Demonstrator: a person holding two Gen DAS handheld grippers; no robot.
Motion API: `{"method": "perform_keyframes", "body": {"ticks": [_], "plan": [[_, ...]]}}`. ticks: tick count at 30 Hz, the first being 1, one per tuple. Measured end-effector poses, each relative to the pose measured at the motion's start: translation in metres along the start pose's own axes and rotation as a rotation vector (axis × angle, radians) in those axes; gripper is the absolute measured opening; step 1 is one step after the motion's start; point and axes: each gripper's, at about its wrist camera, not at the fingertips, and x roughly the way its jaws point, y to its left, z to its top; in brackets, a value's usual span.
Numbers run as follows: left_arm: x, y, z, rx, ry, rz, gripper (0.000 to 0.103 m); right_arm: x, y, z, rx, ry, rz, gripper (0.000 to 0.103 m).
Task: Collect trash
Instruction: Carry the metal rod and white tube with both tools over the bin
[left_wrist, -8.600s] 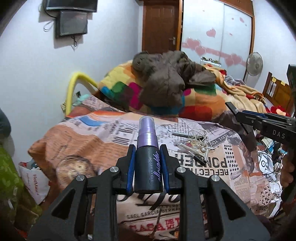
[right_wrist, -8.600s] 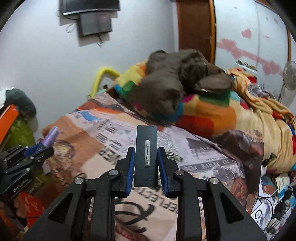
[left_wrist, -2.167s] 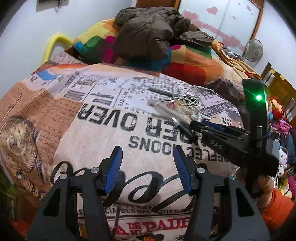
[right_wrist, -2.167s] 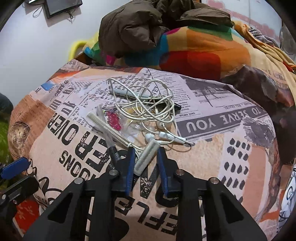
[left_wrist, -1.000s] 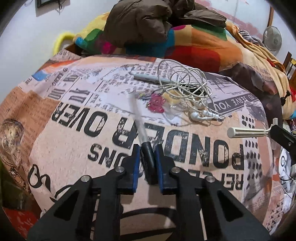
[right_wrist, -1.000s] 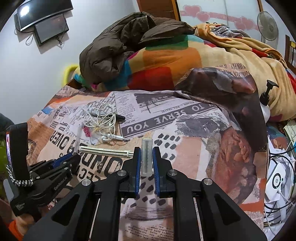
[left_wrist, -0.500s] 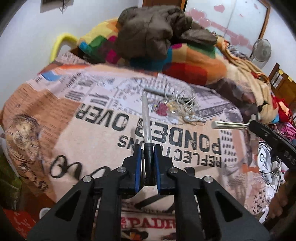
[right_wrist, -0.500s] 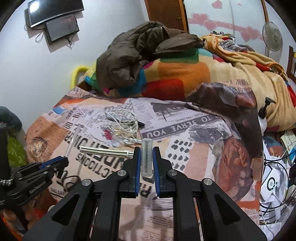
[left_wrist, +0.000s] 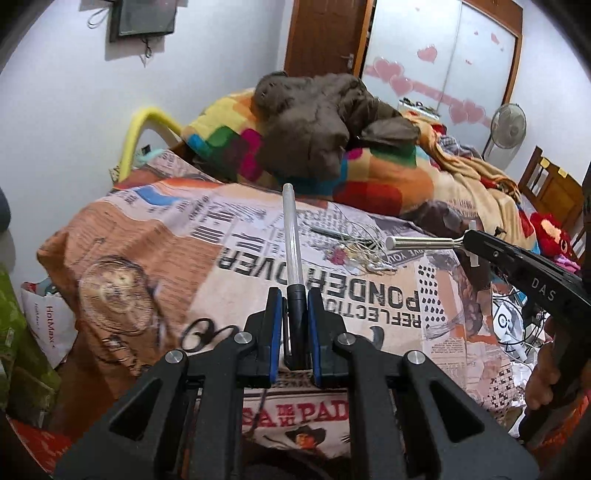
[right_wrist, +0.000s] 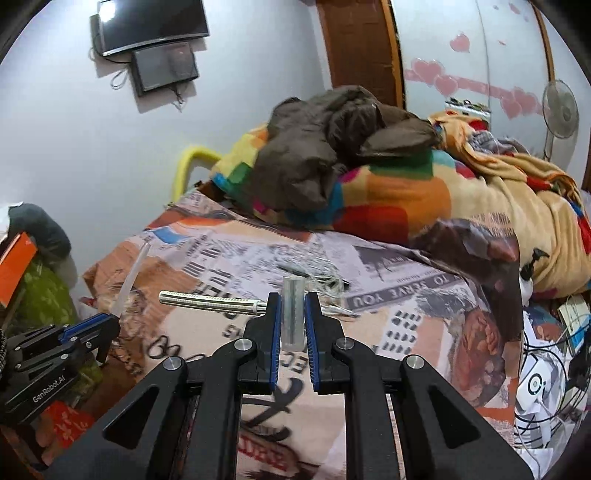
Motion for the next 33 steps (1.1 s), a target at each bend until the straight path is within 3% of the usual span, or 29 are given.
{"method": "perform_keyframes", "body": {"ticks": [17,33], "plan": [[-0.093,0.108,-0.035,-0.075,-0.088,0.145,0.012,-0.004,0.123,-0.007,-0.119,0.026,0.137,0.011],[-0.152,0.24,-0.114,-0.29,-0.095,0.271,0.012,0.02,0.272,-0.045,-0.327,0.112,0.284,0.011]]}}
